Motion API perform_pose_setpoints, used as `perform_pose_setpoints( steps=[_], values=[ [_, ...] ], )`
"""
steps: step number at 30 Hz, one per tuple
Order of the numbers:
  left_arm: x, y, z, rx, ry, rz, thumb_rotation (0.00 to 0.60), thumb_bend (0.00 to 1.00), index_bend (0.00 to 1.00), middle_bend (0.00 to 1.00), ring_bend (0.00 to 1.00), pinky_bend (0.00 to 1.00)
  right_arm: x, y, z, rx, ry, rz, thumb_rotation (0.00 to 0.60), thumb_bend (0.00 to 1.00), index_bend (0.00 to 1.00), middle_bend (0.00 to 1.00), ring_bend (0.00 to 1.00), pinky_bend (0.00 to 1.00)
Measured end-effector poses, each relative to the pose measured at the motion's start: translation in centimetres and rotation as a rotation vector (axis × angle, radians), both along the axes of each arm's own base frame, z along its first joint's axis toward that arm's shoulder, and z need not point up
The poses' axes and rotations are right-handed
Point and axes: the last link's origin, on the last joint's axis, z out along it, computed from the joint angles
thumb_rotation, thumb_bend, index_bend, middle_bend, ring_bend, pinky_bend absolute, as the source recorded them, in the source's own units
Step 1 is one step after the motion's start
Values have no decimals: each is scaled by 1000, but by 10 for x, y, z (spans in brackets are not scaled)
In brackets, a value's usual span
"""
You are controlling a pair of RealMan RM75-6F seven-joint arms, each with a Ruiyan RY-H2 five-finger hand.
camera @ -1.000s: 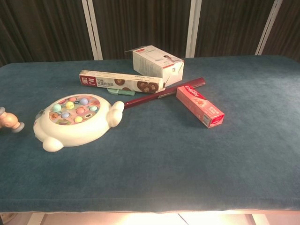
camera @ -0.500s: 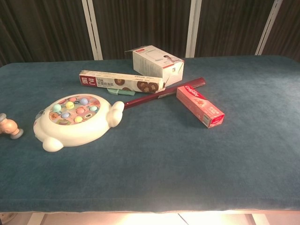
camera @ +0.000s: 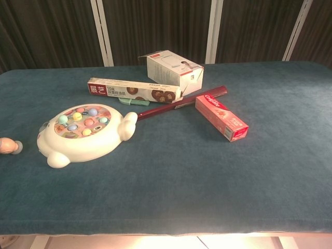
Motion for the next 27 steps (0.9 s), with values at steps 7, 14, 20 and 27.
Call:
perform_pose_setpoints(
  steps=[7,14,20,27],
  values=[
    [1,4,3,18,-6,6,600,273,621,541,440,454,0,0,1,-3,-1,-2,600,289,0,0,0,0],
    [5,7,6,20,-37,17,600,268,621,541,439,454,0,0,0,0,1,-2,600,289,0,0,0,0],
    [6,12,8,14,-62,45,600,266,614,541,439,454,0,0,1,-4,0,-1,600,289,0,0,0,0],
    [5,14,9,11,-66,63,600,262,607,541,438,454,0,0,1,-4,-1,0,600,289,0,0,0,0]
  ],
)
